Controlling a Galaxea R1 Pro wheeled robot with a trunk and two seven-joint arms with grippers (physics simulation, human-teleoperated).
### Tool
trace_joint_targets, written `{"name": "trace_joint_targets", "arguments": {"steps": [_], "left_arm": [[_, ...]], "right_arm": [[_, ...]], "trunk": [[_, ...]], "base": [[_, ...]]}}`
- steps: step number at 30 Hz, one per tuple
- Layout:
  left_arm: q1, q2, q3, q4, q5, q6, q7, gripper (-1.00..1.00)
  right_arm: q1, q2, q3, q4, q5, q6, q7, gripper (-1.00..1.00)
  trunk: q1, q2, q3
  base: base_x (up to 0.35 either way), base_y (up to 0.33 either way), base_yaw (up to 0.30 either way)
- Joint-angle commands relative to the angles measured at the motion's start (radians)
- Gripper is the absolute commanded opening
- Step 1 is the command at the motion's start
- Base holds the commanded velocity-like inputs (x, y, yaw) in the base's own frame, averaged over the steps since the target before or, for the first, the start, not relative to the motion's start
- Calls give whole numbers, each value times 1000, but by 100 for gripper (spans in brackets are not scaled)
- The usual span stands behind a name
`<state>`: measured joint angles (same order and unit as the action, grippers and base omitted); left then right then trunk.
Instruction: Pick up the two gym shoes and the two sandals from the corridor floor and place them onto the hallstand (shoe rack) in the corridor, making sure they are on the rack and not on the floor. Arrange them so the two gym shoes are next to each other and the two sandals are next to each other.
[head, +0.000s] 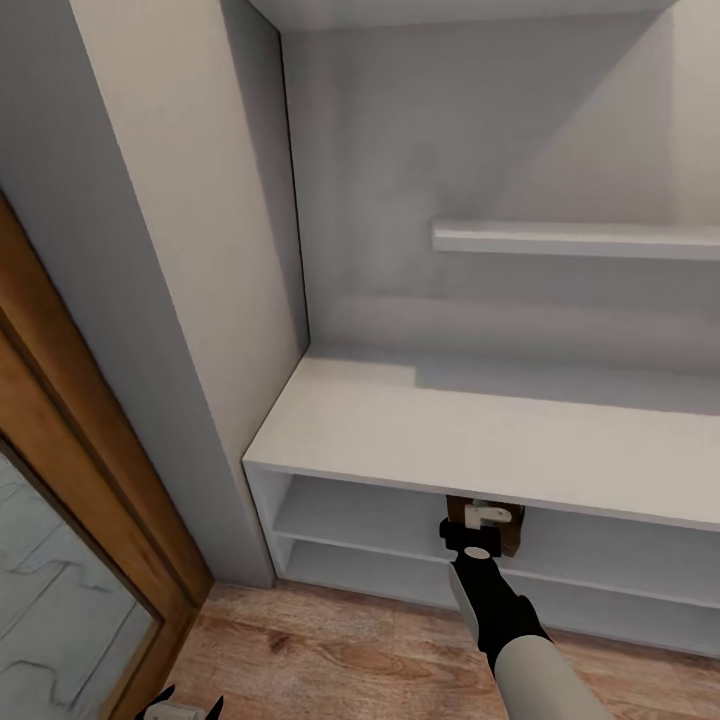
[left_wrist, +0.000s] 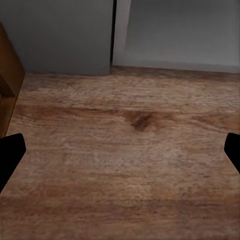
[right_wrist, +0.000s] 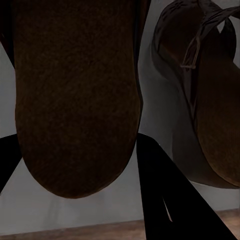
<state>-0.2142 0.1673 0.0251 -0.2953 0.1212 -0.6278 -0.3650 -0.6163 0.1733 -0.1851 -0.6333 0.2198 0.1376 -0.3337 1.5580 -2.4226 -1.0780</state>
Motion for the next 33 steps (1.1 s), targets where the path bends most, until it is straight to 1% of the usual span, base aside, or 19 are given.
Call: {"name": "trace_joint_targets", "arguments": {"steps": [1, 6, 7, 25, 33], "left_arm": [[-1, 0, 2, 1, 9, 0, -10, 100], [-1, 0, 1, 1, 9, 1, -9, 100], [-1, 0, 2, 1, 9, 0, -11, 100], [-1, 0, 2, 1, 9, 0, -14, 100], [-1, 0, 3, 1, 9, 0, -10, 100]], "right_arm": [[0, 1, -4, -2, 7, 7, -1, -100], [0, 1, -4, -2, 7, 6, -1, -100], [0, 1, -4, -2, 7, 8, -1, 100], [0, 1, -4, -3, 7, 8, -1, 100], [0, 1, -4, -2, 7, 8, -1, 100]], "trunk": [[0, 0, -1], [0, 0, -1], [0, 0, -1], [0, 0, -1], [0, 0, -1]], "base": [[2, 0, 0], [0, 0, 0], [0, 0, 0], [-5, -5, 0], [-173, -141, 0]]}}
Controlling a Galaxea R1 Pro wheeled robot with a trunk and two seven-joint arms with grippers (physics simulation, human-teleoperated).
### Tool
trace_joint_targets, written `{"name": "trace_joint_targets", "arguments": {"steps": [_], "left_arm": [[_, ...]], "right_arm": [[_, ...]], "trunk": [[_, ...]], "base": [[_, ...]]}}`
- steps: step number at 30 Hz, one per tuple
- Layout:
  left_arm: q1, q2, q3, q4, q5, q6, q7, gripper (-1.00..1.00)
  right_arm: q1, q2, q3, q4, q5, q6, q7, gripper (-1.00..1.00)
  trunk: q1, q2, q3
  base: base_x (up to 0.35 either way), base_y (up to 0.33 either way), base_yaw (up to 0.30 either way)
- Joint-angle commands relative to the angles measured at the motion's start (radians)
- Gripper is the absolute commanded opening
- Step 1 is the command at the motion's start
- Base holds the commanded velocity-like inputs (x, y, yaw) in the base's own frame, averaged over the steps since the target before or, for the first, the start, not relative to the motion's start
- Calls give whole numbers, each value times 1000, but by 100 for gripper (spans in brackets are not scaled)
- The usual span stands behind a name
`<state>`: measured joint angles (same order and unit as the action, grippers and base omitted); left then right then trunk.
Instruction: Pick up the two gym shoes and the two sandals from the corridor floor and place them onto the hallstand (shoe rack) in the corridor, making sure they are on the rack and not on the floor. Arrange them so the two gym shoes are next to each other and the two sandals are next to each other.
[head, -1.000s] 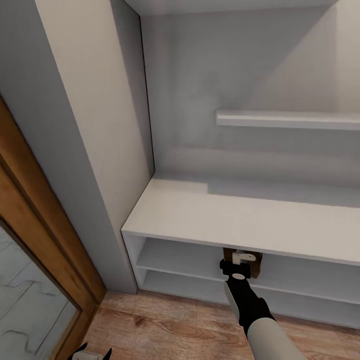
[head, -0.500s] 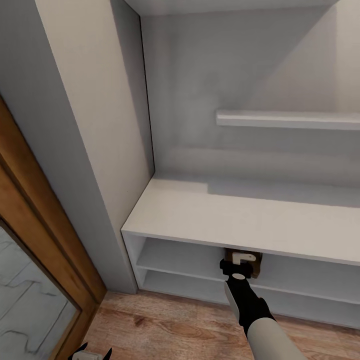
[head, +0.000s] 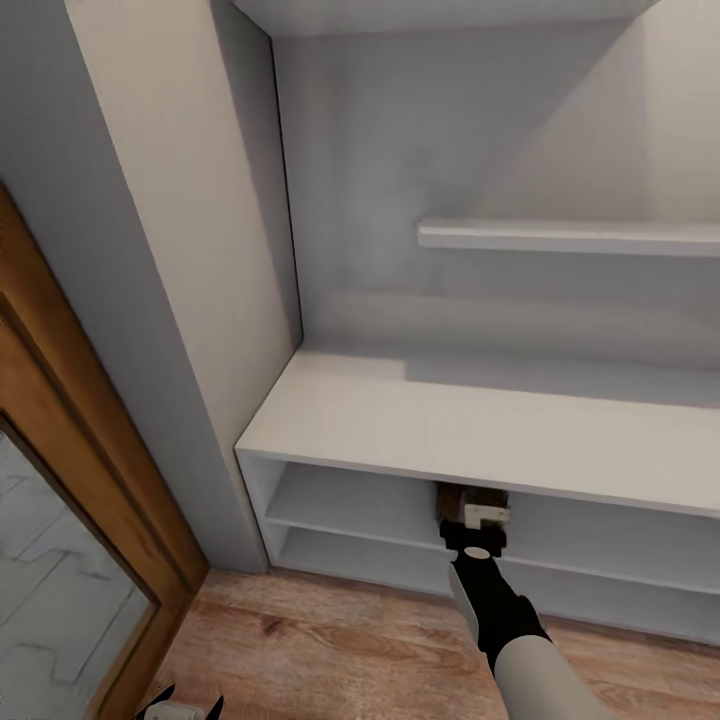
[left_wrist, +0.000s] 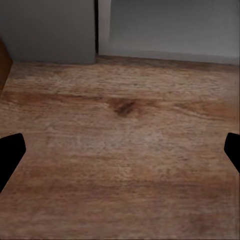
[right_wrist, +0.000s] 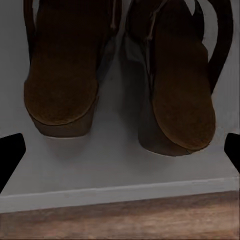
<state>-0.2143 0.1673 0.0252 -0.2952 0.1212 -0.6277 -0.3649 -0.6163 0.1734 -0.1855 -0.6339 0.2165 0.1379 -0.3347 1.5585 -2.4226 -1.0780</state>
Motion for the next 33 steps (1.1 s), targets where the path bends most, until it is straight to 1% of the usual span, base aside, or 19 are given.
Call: {"name": "trace_joint_targets", "arguments": {"steps": [1, 9, 16, 21, 24, 25, 33], "left_arm": [[0, 0, 2, 1, 9, 0, -10, 100], [0, 0, 5, 1, 11, 2, -8, 100], [0, 1, 7, 2, 16, 4, -7, 100], [0, 1, 8, 2, 18, 8, -4, 100], [0, 1, 8, 2, 18, 9, -4, 100], [0, 1, 8, 2, 18, 9, -3, 100], [0, 1, 9, 2, 20, 11, -2, 100]], "right_arm": [[0, 1, -4, 0, 11, 8, 0, 100], [0, 1, -4, 7, 12, 3, 0, 100], [1, 1, -3, 17, 14, 0, 1, 100], [2, 1, -3, 57, 17, -13, 2, 100], [3, 1, -3, 82, 19, -34, 2, 100], [4, 1, -3, 98, 21, -57, 3, 100], [4, 1, -3, 168, 22, -156, 3, 100]], "trunk": [[-1, 0, -1], [-1, 0, -1], [-1, 0, -1], [-1, 0, -1], [-1, 0, -1], [-1, 0, -1], [-1, 0, -1]], "base": [[-243, -180, 0], [-274, -148, 0], [-326, -28, 0], [-336, -5, 0], [-338, 14, 0], [-338, 51, 0], [-338, 102, 0]]}}
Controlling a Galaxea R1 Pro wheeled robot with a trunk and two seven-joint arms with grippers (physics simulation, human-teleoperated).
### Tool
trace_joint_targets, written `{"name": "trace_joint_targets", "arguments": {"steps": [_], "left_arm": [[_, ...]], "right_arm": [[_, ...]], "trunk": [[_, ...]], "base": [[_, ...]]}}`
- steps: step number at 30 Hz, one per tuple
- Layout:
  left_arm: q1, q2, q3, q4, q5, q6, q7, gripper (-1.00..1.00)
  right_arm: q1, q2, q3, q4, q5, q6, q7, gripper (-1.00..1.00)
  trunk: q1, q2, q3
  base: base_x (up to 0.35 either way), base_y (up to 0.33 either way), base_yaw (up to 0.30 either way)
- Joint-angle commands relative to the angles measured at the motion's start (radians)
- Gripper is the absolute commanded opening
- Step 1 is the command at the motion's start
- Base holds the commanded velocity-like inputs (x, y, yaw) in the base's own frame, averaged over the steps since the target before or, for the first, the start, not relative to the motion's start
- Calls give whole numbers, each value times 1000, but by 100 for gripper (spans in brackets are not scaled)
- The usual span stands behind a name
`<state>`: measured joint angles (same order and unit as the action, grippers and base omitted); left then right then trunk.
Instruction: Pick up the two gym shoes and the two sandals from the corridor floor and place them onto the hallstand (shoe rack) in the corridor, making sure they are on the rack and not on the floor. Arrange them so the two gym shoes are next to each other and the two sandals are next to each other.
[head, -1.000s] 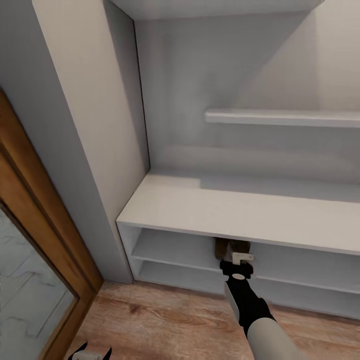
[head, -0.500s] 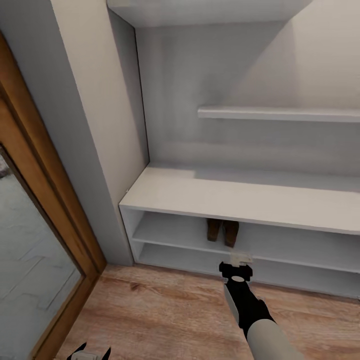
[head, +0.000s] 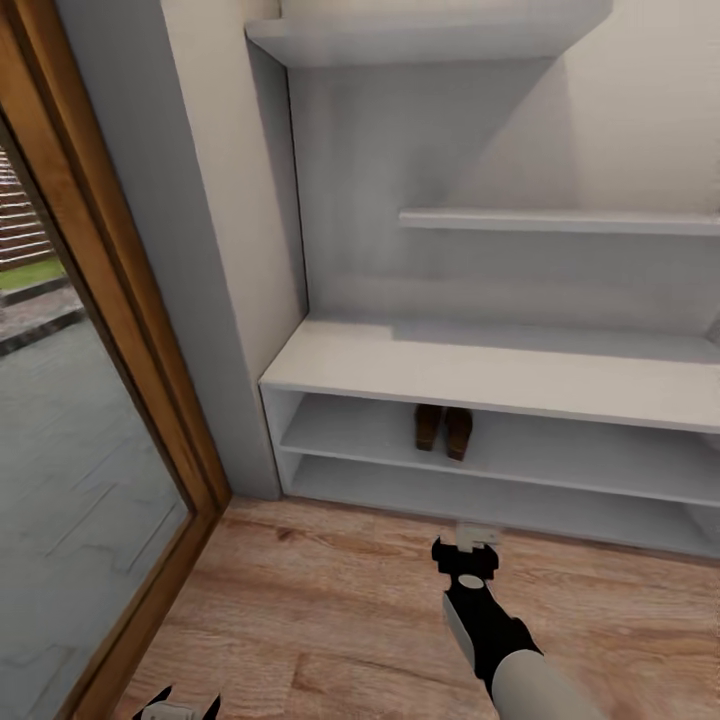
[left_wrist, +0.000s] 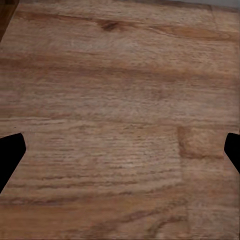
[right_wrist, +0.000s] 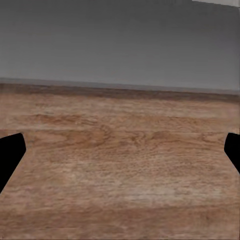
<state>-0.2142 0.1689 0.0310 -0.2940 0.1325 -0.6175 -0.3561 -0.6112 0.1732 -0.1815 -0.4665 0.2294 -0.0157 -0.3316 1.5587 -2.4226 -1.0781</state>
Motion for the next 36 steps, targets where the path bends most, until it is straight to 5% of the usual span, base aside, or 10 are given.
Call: {"name": "trace_joint_targets", "arguments": {"steps": [1, 4, 11, 23, 36], "left_arm": [[-1, 0, 3, 1, 8, 1, -10, 100], [-1, 0, 5, 1, 9, 1, -10, 100], [-1, -1, 7, 1, 9, 1, -9, 100], [-1, -1, 7, 1, 8, -1, 27, 100], [-1, 0, 2, 1, 10, -12, 74, 100]], "right_arm": [[0, 1, -7, 11, 10, -13, 0, 100], [0, 1, -7, 42, 10, -45, 0, 100], [10, -82, -6, 187, 9, -193, 4, 100], [36, -162, -5, 391, 11, -431, 10, 100], [79, -193, -4, 429, 8, -508, 10, 100]], "trunk": [[-1, 0, -1], [-1, 0, -1], [-1, 0, -1], [-1, 0, -1], [-1, 0, -1]], "base": [[-328, 147, 0], [-316, 164, 0], [-284, 210, 0], [-145, 119, 0], [-8, 7, 0]]}}
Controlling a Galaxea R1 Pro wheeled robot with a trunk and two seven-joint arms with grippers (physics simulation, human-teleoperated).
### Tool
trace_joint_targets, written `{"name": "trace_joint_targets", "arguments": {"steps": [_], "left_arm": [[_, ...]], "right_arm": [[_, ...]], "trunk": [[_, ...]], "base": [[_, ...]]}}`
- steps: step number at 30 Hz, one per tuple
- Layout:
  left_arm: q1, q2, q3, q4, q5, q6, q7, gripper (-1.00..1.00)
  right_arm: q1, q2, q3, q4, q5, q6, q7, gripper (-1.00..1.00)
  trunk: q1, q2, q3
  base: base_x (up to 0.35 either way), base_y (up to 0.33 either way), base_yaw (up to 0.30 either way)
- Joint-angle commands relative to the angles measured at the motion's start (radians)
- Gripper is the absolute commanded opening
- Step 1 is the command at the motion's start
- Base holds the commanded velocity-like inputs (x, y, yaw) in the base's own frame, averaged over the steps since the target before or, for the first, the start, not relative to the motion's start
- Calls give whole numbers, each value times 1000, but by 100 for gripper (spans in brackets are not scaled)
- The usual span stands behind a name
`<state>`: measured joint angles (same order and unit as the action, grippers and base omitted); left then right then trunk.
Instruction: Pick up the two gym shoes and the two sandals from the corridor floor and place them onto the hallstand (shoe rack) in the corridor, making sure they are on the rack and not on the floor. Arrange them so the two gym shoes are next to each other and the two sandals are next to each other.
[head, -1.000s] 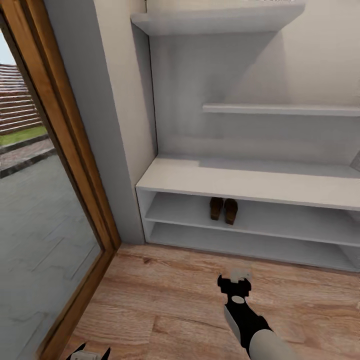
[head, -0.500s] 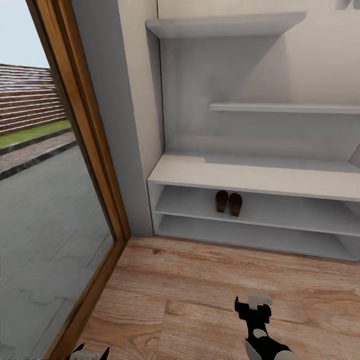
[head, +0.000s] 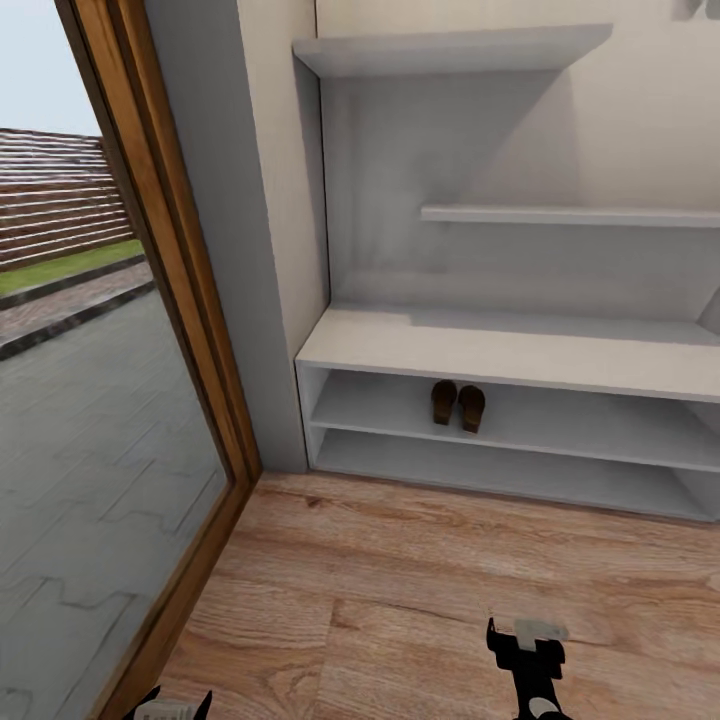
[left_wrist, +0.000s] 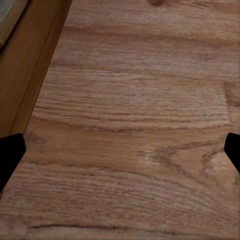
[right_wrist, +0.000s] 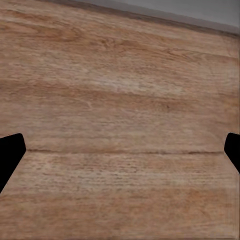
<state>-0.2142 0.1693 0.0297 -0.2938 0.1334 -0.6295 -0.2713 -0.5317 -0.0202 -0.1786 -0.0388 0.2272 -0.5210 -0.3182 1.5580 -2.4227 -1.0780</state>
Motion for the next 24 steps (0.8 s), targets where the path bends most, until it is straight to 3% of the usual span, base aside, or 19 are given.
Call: {"name": "trace_joint_targets", "arguments": {"steps": [1, 12, 24], "left_arm": [[-1, 0, 3, 1, 9, 0, -10, 100], [1, 0, 3, 7, 9, -2, -8, 100], [1, 1, 8, 13, 9, -2, -8, 100]], "right_arm": [[2, 0, -7, 1, 11, -3, -4, 100], [20, 1, -8, 4, 11, -3, -5, 100], [39, -5, -8, 3, 9, -3, -10, 100]], "trunk": [[0, 0, -1], [0, 0, -1], [0, 0, 2]], "base": [[0, 0, 0], [0, 0, -7], [0, 0, -206]]}}
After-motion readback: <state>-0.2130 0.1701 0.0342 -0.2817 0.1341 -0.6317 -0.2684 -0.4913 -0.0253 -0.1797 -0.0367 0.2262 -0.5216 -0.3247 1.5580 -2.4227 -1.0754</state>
